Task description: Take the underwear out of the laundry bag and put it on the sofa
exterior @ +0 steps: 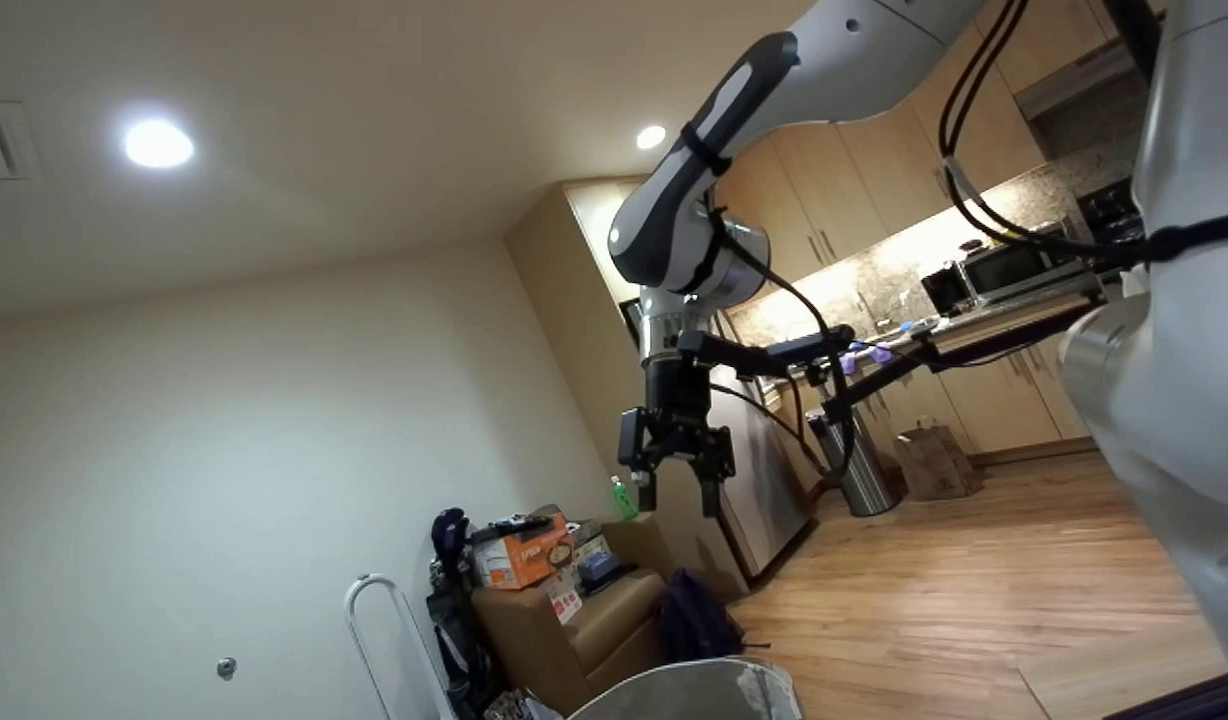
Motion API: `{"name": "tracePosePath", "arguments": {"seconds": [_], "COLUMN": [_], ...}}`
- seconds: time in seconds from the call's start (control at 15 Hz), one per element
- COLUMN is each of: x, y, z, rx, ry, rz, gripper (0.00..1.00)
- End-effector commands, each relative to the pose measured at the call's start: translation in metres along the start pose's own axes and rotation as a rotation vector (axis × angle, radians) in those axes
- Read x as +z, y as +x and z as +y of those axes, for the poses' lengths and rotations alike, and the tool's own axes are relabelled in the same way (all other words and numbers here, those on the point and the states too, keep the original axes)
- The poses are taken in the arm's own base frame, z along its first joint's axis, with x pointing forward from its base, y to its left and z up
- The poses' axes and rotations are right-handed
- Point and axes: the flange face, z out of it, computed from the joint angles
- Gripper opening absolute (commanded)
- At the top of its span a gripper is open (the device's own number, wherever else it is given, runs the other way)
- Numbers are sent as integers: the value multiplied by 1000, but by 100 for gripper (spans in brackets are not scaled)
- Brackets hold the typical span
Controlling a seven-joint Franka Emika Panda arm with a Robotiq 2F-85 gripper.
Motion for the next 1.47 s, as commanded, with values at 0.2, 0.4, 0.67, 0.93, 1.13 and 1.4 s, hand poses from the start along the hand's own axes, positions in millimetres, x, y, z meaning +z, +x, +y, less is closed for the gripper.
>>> {"name": "tracePosePath", "arguments": {"seconds": [0.2,0.4,0.67,0.93,1.13,1.4], "x": [5,20,40,52,68,84], "y": [1,16,35,35,39,40], "z": [-3,35,96,112,125,119], "rx": [16,111,232,284,315,280], "ry": [-4,-67,-153,-182,-218,-223], "rz": [11,98,316,354,356,374], "gripper": [100,100,100,100,100,100]}}
